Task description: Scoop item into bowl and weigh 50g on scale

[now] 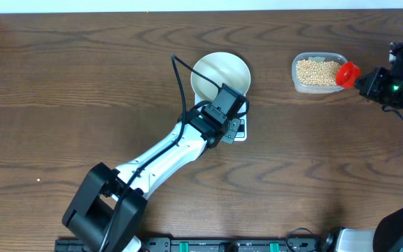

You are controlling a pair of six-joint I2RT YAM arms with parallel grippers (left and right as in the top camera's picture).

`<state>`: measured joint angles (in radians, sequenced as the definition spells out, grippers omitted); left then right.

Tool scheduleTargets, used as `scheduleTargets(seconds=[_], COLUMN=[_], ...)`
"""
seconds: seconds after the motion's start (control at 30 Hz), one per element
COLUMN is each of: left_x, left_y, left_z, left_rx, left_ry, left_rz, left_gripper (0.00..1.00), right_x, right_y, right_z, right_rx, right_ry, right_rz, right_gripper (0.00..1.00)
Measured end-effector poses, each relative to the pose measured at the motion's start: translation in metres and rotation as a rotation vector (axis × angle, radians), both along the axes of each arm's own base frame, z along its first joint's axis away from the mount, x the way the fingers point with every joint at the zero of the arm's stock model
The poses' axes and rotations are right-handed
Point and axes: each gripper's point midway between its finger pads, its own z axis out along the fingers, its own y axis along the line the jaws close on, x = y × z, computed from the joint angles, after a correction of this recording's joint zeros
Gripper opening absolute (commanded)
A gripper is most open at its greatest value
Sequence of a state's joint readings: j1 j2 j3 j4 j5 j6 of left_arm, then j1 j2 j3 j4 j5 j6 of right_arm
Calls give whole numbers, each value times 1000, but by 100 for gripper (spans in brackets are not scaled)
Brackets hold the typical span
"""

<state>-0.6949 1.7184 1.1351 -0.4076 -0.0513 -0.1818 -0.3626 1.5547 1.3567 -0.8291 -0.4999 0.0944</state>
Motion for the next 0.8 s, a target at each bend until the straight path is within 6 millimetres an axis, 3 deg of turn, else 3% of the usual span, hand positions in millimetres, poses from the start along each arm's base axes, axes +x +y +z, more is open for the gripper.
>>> scheduleTargets(seconds=[0.4,0.8], left_x=[-10,-9], left_y=[-9,-10], left_z=[-30,-35], left_rx=[-8,-2], left_ry=[92,87], left_rz=[-41,-62], left_gripper=[8,7], right_x=[0,-2], right_y=[0,1], right_z=[0,-2], right_rx=[0,5], right_ry=[0,13], right_rz=[0,0], right_gripper=[1,1])
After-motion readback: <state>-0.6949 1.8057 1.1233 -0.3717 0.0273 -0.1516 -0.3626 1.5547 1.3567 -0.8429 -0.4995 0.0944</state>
